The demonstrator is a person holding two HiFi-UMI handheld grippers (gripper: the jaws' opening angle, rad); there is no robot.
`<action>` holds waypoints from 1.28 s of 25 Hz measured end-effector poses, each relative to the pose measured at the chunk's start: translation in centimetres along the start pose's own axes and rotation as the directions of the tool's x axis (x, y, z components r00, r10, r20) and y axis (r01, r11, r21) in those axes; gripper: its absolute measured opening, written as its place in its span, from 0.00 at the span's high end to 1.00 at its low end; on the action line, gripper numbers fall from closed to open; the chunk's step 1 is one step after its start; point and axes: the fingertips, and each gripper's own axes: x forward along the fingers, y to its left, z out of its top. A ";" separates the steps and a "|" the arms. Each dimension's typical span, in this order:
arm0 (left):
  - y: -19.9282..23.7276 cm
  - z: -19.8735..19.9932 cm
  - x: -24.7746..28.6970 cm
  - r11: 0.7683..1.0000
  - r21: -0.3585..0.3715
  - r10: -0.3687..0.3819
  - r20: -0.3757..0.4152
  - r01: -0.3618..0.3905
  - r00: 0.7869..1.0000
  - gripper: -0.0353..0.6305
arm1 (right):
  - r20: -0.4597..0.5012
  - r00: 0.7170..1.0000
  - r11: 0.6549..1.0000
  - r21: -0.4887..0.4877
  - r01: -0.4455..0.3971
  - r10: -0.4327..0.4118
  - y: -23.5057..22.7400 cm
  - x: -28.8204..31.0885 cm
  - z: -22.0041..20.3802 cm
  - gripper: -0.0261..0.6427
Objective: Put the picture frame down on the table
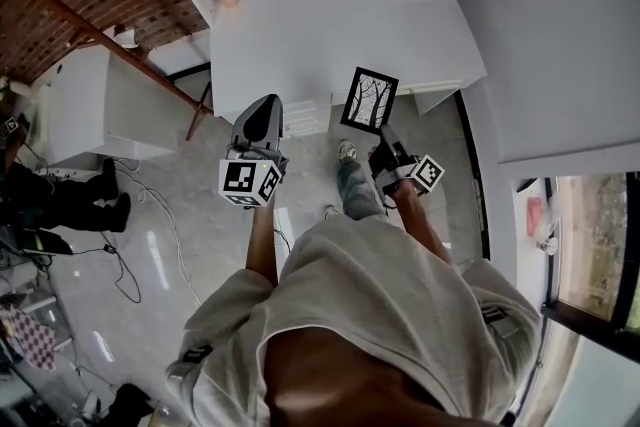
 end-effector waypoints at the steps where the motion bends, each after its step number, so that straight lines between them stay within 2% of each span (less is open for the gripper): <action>1: 0.1 0.0 0.7 1.000 0.002 -0.001 -0.002 0.001 1.000 0.92 | -0.002 1.000 1.000 0.004 -0.001 0.001 -0.1 0.5 0.3 0.83; 10: 2.8 -0.6 6.8 0.999 0.013 0.036 -0.030 -0.036 0.999 0.92 | -0.027 1.000 0.998 0.053 0.016 -0.015 -2.3 6.3 3.8 0.83; 24: 7.1 0.2 21.3 0.997 0.009 0.083 -0.040 -0.083 0.996 0.92 | -0.119 0.993 0.999 0.053 0.001 0.006 -3.6 19.9 12.8 0.83; 32: 8.4 0.4 27.5 0.994 0.028 0.108 -0.045 -0.107 0.993 0.92 | -0.156 0.988 0.998 0.069 0.001 0.010 -5.0 25.1 16.9 0.83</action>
